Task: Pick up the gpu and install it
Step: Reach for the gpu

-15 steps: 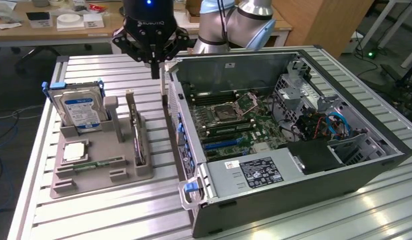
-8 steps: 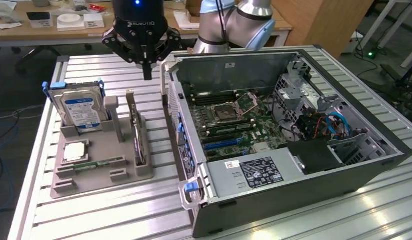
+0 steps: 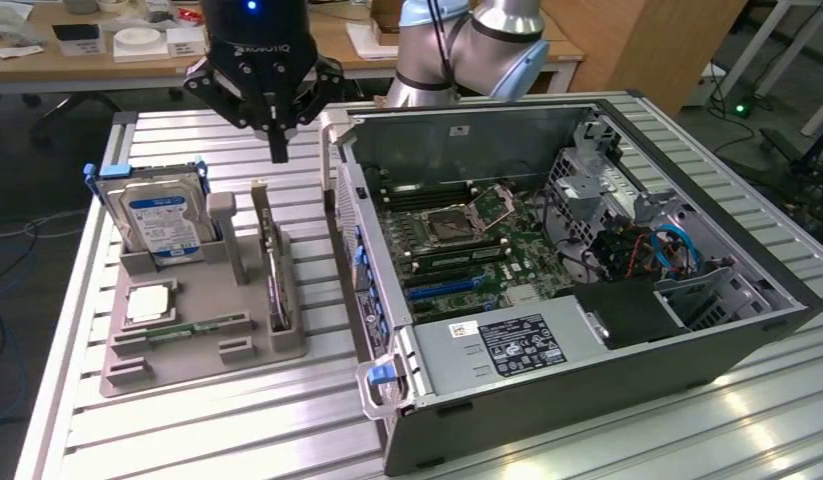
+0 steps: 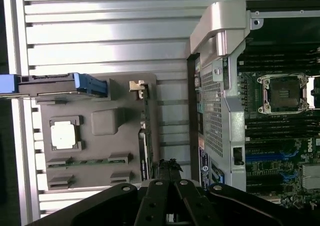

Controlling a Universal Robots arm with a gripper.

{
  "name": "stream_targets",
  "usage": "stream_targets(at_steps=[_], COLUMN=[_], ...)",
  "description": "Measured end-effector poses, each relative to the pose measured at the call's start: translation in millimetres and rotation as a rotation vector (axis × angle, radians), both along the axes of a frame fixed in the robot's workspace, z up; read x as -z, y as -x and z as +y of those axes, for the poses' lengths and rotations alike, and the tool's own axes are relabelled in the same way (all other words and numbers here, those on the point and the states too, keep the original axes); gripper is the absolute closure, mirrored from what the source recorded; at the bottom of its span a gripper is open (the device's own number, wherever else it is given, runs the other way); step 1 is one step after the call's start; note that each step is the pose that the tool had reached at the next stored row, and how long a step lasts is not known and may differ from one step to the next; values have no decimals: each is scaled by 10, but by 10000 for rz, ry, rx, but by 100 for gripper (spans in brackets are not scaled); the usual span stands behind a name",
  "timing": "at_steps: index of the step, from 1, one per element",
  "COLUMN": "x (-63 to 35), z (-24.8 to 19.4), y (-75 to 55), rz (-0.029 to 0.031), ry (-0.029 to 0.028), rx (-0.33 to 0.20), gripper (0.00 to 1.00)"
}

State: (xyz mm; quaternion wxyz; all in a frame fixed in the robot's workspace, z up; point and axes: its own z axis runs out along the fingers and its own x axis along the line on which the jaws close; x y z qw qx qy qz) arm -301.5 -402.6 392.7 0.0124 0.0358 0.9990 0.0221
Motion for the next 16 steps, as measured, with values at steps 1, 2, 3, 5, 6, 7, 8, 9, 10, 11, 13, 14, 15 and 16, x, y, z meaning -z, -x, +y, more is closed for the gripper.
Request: stream_targets(at_steps=[1,2,3,5,6,7,8,9,10,11,13,14,15,16], x=[1,1,1,1,1,1,1,1,2,2,2,2,2,2], z=[-2,-5,-7,-12,-15,-18,-20,-23,-26,-28,-33,-34,-34,-34], y=[19,38,59,97,116,135,154,173,195,215,253,268,274,275], rz=[-1,-1,0,0,0,0,-1,0,-1,0,-1,0,0,0], ry=[-1,0,-1,0,0,-1,-1,0,-1,-1,0,0,0,-1], rx=[-3,-5,-9,-14,-17,-19,-22,-24,-26,-28,-30,-30,-30,-30], gripper=[90,90,90,90,90,90,90,90,90,90,90,90,90,90])
